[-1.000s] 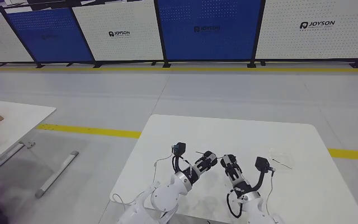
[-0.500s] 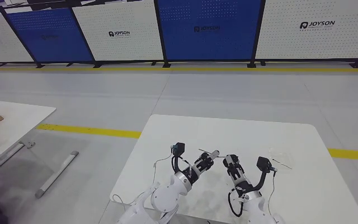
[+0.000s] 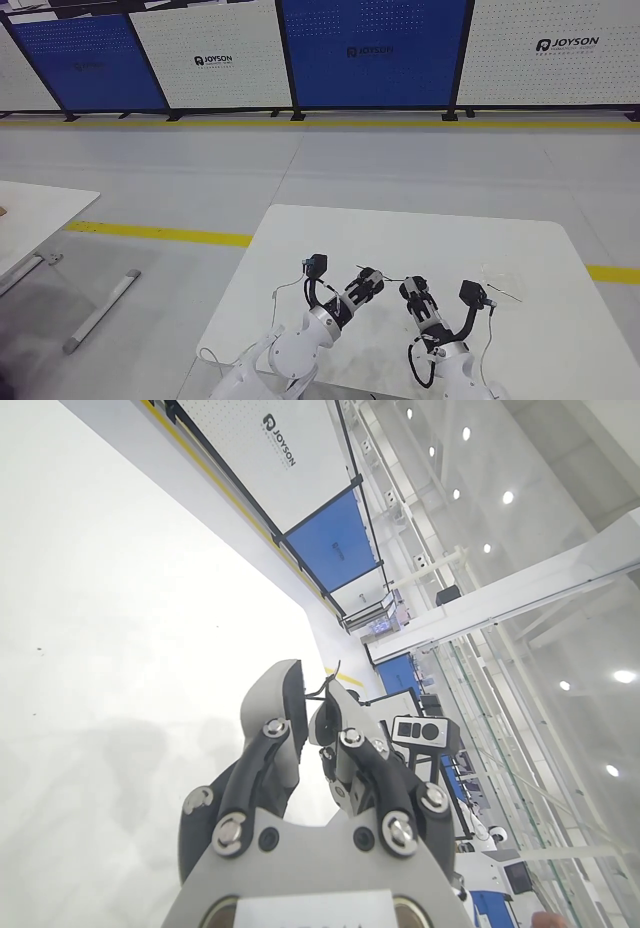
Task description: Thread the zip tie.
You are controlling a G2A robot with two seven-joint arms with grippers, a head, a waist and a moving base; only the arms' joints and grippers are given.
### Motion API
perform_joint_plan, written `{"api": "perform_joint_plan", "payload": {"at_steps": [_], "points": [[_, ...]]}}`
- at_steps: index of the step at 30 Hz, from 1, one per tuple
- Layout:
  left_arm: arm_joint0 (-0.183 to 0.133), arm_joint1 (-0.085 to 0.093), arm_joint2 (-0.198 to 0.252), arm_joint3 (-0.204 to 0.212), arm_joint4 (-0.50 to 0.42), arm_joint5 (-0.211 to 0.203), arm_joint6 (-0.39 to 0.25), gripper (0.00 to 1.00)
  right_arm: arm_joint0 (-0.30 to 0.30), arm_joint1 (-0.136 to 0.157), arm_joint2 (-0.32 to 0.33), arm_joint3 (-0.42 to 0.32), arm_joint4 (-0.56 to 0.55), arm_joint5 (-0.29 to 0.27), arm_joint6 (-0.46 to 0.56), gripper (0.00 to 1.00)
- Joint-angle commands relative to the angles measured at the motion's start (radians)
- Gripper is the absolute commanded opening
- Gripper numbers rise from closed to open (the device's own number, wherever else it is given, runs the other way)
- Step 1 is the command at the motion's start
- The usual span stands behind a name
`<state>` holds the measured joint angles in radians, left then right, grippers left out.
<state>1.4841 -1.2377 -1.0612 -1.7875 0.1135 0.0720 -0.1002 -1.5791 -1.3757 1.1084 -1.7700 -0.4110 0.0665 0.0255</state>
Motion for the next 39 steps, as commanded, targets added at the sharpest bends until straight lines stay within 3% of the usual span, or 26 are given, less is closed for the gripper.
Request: {"api": "perform_joint_plan", "payload": {"at_steps": [1,5,26,28,39], "points": [[0.000,0.000,-0.001,0.001,0.000,0.000,-0.002,0.05,0.000,0.000,-0.001,0.001,-0.001,-0.001,-0.001,0.00],[-0.001,0.001,-0.003,0.001,0.002,0.000,-0.007,0.00,0.000,-0.001,-0.002,0.002,-0.003,-0.003,-0.005,0.00],[0.011,0.003,-0.007,-0.011,-0.013,-0.017,-0.031,0.00,0.001,-0.003,-0.010,0.000,-0.007,-0.013,-0.001,0.00],[0.011,0.002,-0.008,-0.011,-0.016,-0.015,-0.024,0.00,0.000,-0.004,-0.009,-0.002,-0.002,-0.014,0.000,1.00],[0.014,-0.006,-0.021,-0.024,-0.063,0.006,0.074,0.00,-0.032,0.001,0.027,0.006,0.036,-0.055,-0.012,1.00]]}}
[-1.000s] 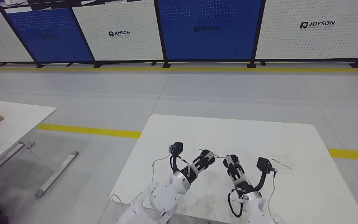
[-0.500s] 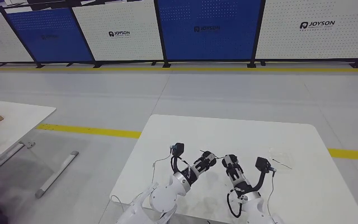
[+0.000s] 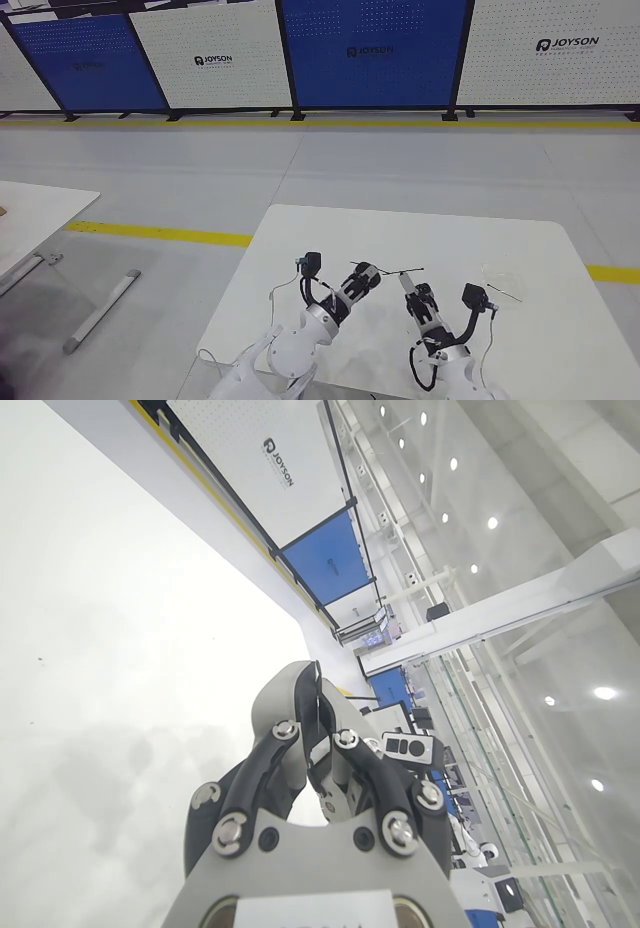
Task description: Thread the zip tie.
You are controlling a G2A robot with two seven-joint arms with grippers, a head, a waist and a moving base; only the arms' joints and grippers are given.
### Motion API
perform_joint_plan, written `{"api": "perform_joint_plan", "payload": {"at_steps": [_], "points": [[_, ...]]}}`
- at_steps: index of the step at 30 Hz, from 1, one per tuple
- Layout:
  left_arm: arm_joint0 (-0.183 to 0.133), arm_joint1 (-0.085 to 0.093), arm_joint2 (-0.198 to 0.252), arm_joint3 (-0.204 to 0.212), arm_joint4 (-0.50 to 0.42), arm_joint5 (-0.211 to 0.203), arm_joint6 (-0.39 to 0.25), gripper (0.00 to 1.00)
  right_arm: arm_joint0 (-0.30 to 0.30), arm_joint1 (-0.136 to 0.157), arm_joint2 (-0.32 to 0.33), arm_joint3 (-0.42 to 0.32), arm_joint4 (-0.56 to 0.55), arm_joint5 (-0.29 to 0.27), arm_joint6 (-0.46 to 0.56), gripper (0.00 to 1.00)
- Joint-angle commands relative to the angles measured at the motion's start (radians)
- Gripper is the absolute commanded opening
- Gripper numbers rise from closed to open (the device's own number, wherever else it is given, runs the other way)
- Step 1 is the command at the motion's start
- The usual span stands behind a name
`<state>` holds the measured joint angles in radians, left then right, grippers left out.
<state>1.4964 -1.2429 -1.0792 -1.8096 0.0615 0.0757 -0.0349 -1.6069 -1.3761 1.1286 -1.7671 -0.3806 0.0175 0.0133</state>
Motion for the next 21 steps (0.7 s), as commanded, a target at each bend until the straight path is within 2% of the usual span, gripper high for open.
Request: {"api": "perform_joint_plan", "payload": {"at_steps": [1,5,17,21], "points": [[0.002,-0.001,-0.006,-0.004,-0.021,0.005,0.012,0.00,-0.007,0.002,0.013,0.007,0.007,-0.010,-0.001,1.00],[0.002,-0.005,-0.009,-0.017,-0.071,0.002,0.008,0.00,-0.007,0.002,0.017,0.011,0.006,-0.014,-0.007,1.00],[0.002,-0.005,-0.009,-0.017,-0.071,0.002,0.008,0.00,-0.007,0.002,0.017,0.011,0.006,-0.014,-0.007,1.00],[0.002,-0.005,-0.009,-0.017,-0.071,0.002,0.008,0.00,-0.008,0.008,0.036,0.017,-0.026,-0.017,0.026,1.00]]}}
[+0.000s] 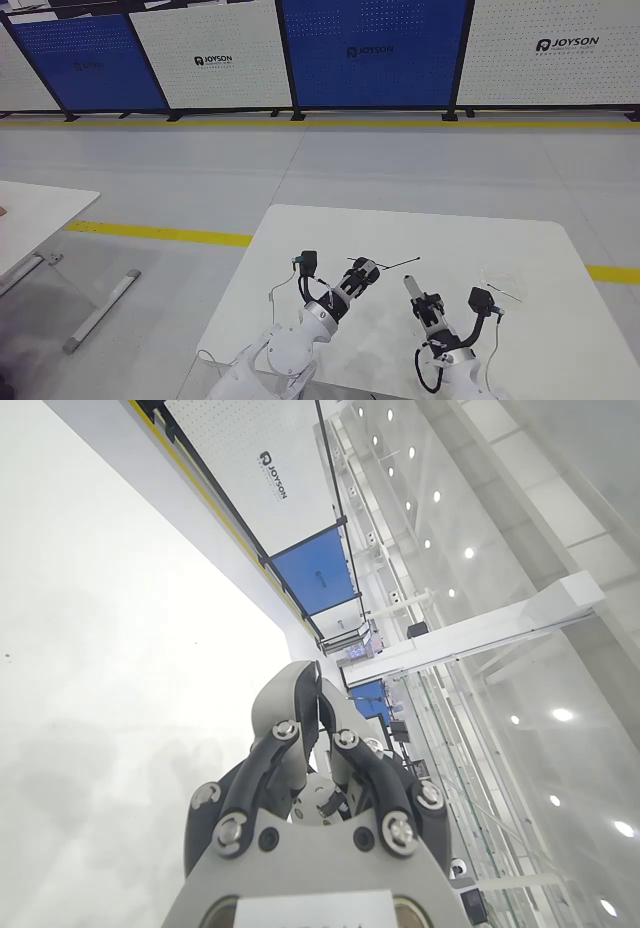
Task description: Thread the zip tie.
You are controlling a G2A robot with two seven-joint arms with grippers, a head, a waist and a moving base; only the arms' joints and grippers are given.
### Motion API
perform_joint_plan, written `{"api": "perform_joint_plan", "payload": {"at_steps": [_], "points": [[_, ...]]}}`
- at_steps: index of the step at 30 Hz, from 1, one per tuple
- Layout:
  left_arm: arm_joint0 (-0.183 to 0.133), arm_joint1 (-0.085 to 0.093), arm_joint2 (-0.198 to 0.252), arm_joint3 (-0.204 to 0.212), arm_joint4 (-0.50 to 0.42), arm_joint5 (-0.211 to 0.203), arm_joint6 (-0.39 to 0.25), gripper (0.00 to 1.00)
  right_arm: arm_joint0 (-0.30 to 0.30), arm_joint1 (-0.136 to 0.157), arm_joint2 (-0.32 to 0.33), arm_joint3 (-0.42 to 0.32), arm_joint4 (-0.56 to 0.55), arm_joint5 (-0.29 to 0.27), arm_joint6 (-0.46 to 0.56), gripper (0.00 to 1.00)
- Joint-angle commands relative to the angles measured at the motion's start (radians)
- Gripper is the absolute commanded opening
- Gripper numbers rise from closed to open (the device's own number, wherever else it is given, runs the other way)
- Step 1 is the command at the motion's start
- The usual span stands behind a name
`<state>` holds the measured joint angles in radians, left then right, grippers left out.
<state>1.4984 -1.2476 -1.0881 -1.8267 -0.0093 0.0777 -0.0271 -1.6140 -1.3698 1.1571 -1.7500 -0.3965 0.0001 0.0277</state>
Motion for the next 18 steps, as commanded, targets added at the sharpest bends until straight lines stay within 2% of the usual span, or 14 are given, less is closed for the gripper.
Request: {"api": "perform_joint_plan", "payload": {"at_steps": [1,3,5,7,18], "points": [[0.000,0.000,0.000,0.000,0.000,0.000,0.000,0.00,-0.003,0.006,0.020,-0.001,-0.030,0.001,0.031,1.00],[0.000,0.000,0.000,0.000,0.000,0.000,0.000,0.00,-0.008,0.012,0.038,-0.007,-0.067,0.006,0.056,1.00],[0.000,0.000,0.000,0.000,0.000,0.000,0.000,0.00,-0.008,0.022,0.054,-0.014,-0.174,0.016,0.090,1.00],[0.000,0.000,0.000,0.000,0.000,0.000,0.000,0.00,-0.009,0.028,0.052,-0.023,-0.297,0.052,0.089,1.00],[0.000,0.000,0.000,0.000,0.000,0.000,0.000,0.00,-0.010,0.027,0.050,-0.027,-0.302,0.062,0.086,1.00]]}}
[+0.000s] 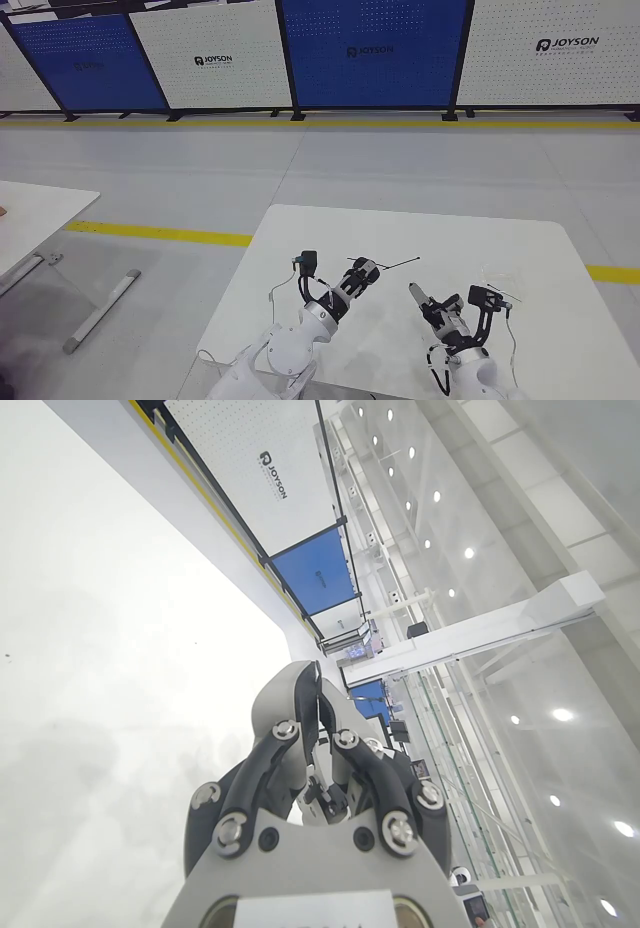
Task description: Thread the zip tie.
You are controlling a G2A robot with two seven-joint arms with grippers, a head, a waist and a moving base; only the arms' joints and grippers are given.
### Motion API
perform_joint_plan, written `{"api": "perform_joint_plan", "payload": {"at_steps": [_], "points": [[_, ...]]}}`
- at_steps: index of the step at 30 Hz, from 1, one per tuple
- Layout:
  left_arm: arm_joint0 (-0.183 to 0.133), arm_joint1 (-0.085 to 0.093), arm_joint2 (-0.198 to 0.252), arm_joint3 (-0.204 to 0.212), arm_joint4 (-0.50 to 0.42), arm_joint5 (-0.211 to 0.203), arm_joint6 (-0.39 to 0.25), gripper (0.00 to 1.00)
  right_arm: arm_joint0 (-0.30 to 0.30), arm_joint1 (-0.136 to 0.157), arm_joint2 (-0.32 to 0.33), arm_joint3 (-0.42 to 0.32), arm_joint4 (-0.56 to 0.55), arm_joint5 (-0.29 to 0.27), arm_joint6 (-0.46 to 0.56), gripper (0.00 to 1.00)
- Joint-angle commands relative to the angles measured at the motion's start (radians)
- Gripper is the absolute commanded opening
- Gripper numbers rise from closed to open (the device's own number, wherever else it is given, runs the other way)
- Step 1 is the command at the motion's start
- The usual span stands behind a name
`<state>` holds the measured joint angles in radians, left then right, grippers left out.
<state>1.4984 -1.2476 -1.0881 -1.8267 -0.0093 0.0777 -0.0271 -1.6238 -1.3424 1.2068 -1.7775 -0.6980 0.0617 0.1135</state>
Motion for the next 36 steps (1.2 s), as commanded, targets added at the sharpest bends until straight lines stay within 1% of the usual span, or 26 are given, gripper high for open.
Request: {"api": "perform_joint_plan", "payload": {"at_steps": [1,6,7,9,12,13,16,17,29,31,33,35,36], "points": [[0.000,0.000,0.000,0.000,0.000,0.000,0.000,0.00,0.000,0.000,0.000,0.000,0.000,0.000,0.000,1.00],[0.000,0.000,0.000,0.000,0.000,0.000,0.000,0.00,0.000,0.000,0.000,0.000,0.000,0.000,0.000,1.00],[0.000,0.000,0.000,0.000,0.000,0.000,0.000,0.00,0.003,0.001,0.000,0.006,-0.017,-0.008,0.007,1.00],[0.000,0.000,0.000,0.000,0.000,0.000,0.000,0.00,0.009,0.006,0.002,0.016,-0.071,-0.024,0.014,1.00],[0.000,0.000,0.000,0.000,0.000,0.000,0.000,0.00,0.016,0.013,0.010,0.028,-0.137,-0.063,0.038,1.00],[0.000,0.000,0.000,0.000,0.000,0.000,0.000,0.00,0.017,0.017,0.013,0.031,-0.180,-0.073,0.054,1.00],[0.000,0.000,0.000,0.000,0.000,0.000,0.000,0.00,0.015,0.026,0.018,0.023,-0.301,-0.084,0.066,1.00],[0.000,0.000,0.000,0.000,0.000,0.000,0.000,0.00,0.007,0.027,0.021,0.012,-0.314,-0.080,0.051,1.00],[0.000,0.000,0.000,0.000,0.000,0.000,0.000,0.00,0.002,0.027,0.023,0.008,-0.311,-0.081,0.041,1.00],[0.000,0.000,0.000,0.000,0.000,0.000,0.000,0.00,0.009,0.030,0.021,0.015,-0.336,-0.106,0.053,1.00],[-0.005,-0.002,0.004,0.005,-0.021,0.006,-0.002,0.00,0.019,0.033,0.010,0.021,-0.413,-0.116,0.062,1.00],[-0.014,-0.006,0.013,0.009,-0.030,0.017,0.002,0.00,0.029,0.034,-0.005,0.026,-0.437,-0.147,0.055,1.00],[-0.019,-0.007,0.019,0.011,-0.037,0.022,0.002,0.00,0.035,0.034,-0.009,0.032,-0.446,-0.153,0.046,1.00]]}}
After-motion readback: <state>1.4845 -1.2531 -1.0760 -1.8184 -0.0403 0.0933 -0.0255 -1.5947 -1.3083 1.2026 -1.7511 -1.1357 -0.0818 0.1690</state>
